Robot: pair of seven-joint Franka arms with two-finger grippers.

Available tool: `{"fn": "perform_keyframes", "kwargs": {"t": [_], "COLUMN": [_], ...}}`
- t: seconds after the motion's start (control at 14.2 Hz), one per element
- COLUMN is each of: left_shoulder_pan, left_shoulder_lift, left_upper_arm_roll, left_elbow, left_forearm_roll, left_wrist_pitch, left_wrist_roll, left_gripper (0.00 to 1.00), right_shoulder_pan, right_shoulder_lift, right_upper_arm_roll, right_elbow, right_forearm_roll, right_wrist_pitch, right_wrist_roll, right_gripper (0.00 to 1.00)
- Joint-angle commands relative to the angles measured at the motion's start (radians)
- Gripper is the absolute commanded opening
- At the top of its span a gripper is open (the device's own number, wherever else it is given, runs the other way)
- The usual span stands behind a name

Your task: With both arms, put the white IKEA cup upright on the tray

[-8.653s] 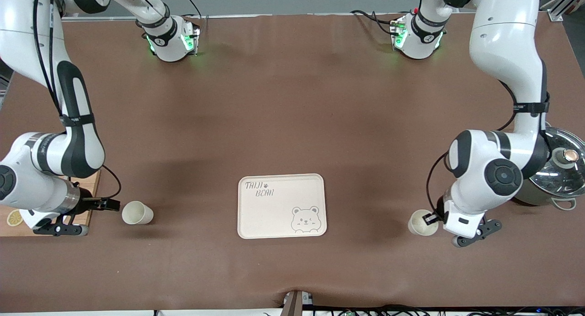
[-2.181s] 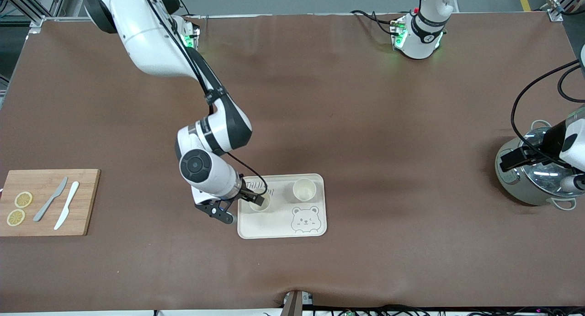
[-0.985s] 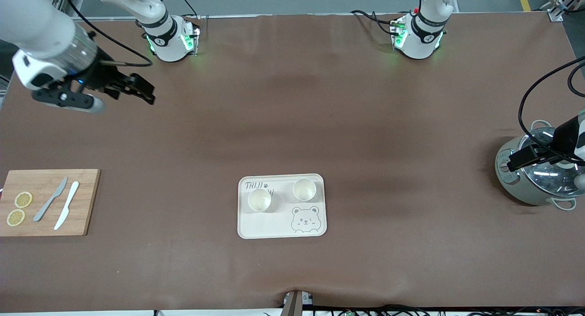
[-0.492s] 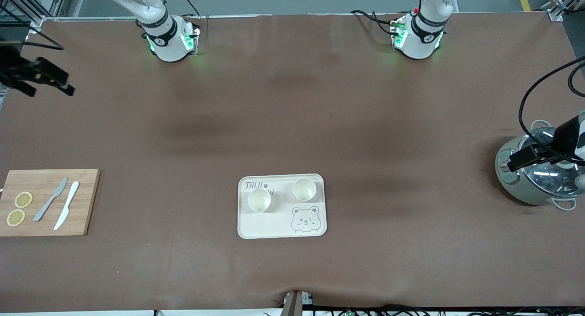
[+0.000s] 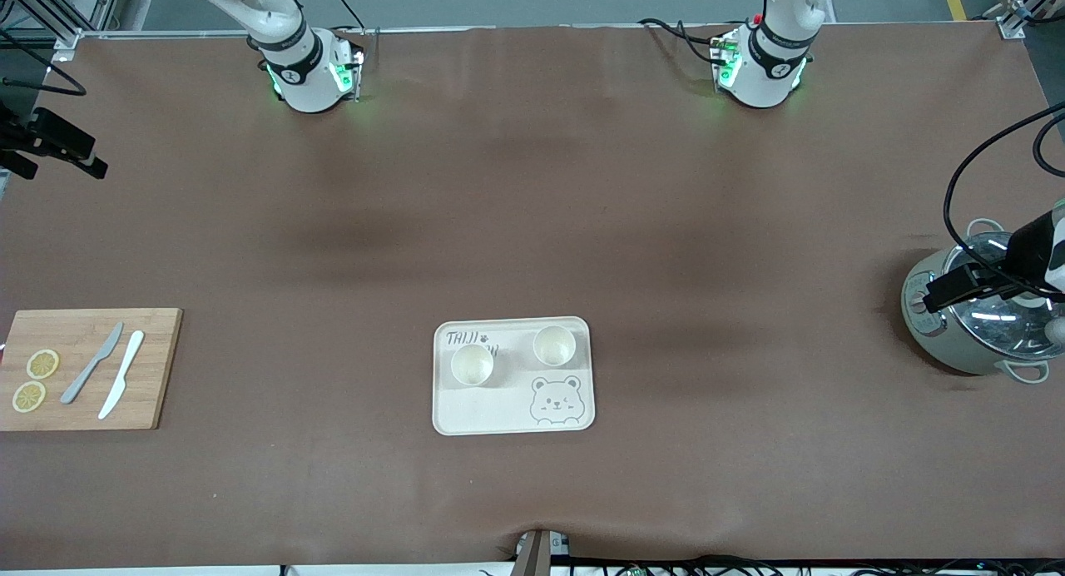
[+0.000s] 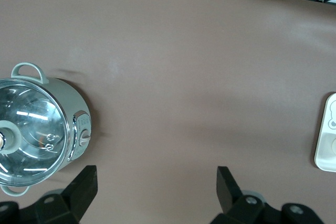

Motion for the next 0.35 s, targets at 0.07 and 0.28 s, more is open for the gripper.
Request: {"fn": "perform_keyframes", "kwargs": {"t": [0.07,0.28], "left_shoulder_pan": [-0.007,-0.006], "left_shoulder_lift": [-0.013,-0.013], "left_upper_arm_roll": [0.005,0.005], "left_elbow": [0.0,0.0], "left_forearm_roll": [0.015,0.015], "left_wrist_pitch": [-0.006,-0.004], "left_wrist_roll": [0.0,0.0], "left_gripper": [1.0,1.0], "right_shoulder_pan": [-0.023,-0.017], "right_shoulder_lift": [0.023,0.023], "right_upper_arm_roll": [0.017,0.019], "right_elbow": [0.028,0.029], "right_forearm_roll": [-0.015,-0.054], "right_wrist_pitch": [-0.004,-0.004], "right_wrist_roll": [-0.001,0.0], "right_gripper": [1.0,1.0]}}
